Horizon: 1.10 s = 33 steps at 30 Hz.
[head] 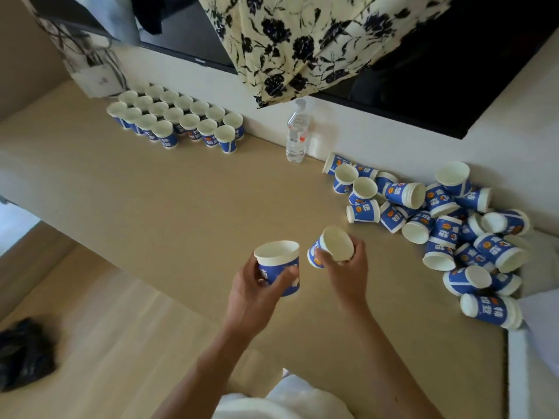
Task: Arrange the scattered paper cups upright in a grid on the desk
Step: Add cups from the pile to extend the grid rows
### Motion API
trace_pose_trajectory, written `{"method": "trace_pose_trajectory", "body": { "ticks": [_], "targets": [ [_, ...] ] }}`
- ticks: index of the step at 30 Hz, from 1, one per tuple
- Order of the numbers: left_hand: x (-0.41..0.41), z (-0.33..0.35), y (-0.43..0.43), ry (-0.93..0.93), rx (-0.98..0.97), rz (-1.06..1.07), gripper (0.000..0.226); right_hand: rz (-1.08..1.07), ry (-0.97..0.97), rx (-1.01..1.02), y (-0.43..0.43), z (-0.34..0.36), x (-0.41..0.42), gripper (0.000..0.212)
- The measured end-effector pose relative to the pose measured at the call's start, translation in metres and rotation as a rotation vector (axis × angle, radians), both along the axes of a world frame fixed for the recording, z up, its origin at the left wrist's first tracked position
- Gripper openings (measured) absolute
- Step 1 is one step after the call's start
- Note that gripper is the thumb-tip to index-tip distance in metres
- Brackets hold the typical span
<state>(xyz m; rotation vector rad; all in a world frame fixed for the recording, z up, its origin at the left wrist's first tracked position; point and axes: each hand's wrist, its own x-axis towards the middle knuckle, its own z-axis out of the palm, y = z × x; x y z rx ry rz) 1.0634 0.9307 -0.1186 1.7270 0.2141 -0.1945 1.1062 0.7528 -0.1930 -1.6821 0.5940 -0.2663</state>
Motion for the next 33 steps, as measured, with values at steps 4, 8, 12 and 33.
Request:
{"method": "trace_pose_trajectory", "body": {
  "ticks": [4,8,12,33],
  "targets": [
    [-0.005,0.010,0.053,-0.033,-0.021,0.001,0.039,0.098,-0.060,0.069,0.064,0.021,-0.019,0.060],
    [-0.005,0.022,0.119,-0.071,-0.050,0.026,0.031,0.124,-0.108,0.098,0.127,0.042,-0.031,0.061],
    [-0.007,0.025,0.181,-0.063,-0.053,0.016,0.036,0.125,-0.129,0.113,0.187,0.048,-0.037,0.056],
    [0.105,0.024,0.360,-0.094,0.011,-0.057,0.055,-0.008,-0.015,0.308,0.351,0.003,0.049,0.051]
  ]
}}
